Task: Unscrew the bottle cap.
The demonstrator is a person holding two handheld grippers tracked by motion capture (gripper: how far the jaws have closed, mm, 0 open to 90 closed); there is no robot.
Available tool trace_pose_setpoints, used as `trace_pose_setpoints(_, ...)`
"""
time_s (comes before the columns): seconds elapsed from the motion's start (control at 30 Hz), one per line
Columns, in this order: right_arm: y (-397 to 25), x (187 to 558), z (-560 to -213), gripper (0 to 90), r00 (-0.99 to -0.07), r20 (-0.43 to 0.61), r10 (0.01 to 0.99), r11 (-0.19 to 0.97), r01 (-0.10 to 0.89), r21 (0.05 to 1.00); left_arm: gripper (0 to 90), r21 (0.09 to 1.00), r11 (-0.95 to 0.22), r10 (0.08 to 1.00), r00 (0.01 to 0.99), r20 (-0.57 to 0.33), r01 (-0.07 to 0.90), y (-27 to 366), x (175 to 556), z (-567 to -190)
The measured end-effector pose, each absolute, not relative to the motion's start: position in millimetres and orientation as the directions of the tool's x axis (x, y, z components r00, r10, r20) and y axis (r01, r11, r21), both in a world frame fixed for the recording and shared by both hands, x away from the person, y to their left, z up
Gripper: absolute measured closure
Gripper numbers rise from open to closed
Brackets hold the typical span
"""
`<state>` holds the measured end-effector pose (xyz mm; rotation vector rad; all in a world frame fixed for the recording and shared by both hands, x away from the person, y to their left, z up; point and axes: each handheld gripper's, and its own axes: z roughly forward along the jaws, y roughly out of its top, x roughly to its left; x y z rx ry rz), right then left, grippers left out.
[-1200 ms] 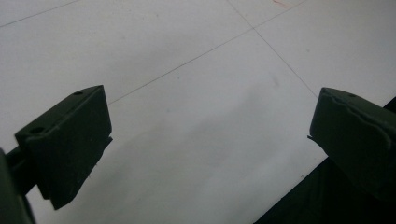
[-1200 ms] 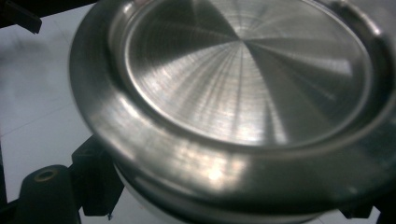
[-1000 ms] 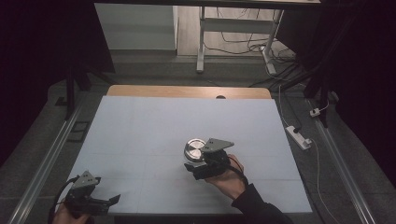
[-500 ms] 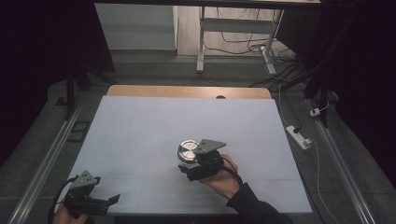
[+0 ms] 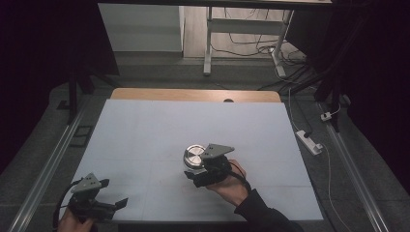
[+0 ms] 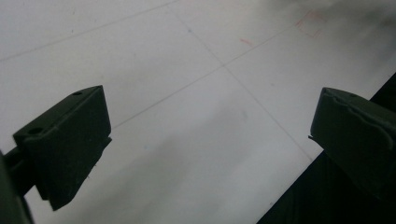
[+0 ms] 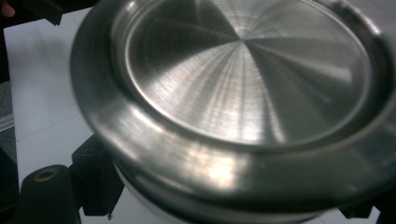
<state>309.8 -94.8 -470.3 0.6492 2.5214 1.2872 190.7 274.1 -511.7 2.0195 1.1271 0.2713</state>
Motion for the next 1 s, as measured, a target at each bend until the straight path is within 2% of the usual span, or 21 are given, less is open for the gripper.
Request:
trace_pose_setpoints(0.27, -94, 310, -470, 15.4, -0.877, -0.001, 0.481, 0.514, 0.281, 0.810, 0.0, 0.744, -0.338, 0.728, 0.661, -0.181, 0.576, 263, 201, -506)
trace_pose_setpoints(0.43, -94, 309, -470, 15.4, -0.879, 0.000, 0.476, 0.516, 0.280, 0.809, 0.0, 0.772, -0.381, 0.679, 0.721, -0.138, 0.508, 253, 210, -502)
trace_pose_setpoints(0.67, -92, 309, -470, 15.4, -0.883, -0.002, 0.469, 0.520, 0.275, 0.809, 0.0, 0.812, -0.353, 0.630, 0.759, -0.162, 0.466, 241, 231, -494)
trace_pose_setpoints(0.9, -90, 309, -471, 15.3, -0.886, -0.005, 0.463, 0.528, 0.271, 0.805, 0.0, 0.809, -0.396, 0.577, 0.803, -0.148, 0.434, 218, 250, -483)
trace_pose_setpoints(1.0, -89, 309, -471, 15.4, -0.887, -0.003, 0.462, 0.528, 0.272, 0.805, 0.0, 0.806, -0.431, 0.557, 0.822, -0.116, 0.406, 208, 258, -477)
